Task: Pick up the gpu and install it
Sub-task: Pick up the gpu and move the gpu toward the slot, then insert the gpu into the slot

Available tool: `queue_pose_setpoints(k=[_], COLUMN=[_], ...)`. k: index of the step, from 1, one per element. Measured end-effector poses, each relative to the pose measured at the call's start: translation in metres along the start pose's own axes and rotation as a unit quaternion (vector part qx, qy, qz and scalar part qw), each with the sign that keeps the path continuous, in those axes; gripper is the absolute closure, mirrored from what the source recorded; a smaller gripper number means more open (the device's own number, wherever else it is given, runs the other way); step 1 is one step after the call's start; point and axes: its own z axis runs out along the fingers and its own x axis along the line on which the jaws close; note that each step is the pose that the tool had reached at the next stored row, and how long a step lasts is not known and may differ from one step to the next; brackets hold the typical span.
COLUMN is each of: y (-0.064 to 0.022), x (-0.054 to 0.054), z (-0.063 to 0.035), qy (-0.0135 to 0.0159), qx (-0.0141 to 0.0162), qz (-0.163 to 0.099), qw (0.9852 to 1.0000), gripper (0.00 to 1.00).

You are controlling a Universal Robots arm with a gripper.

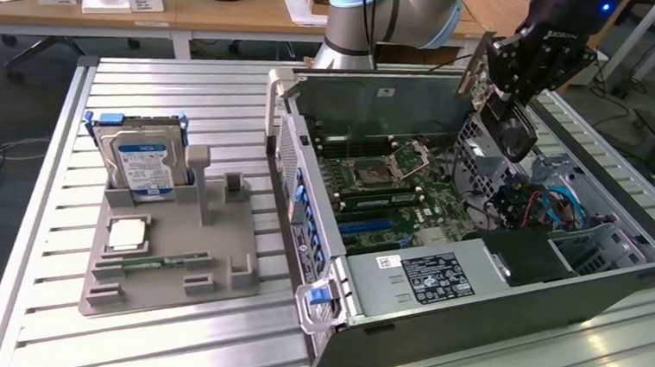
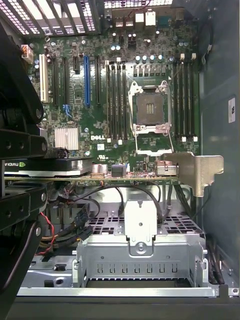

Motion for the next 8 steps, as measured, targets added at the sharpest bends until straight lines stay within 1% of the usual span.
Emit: queue_pose_setpoints(k=[8], y=[0.0], x=[0.0], z=[0.0], qy=[0.0], qx=[0.0], qz=[0.0], qw=[1.0], gripper=[0.73])
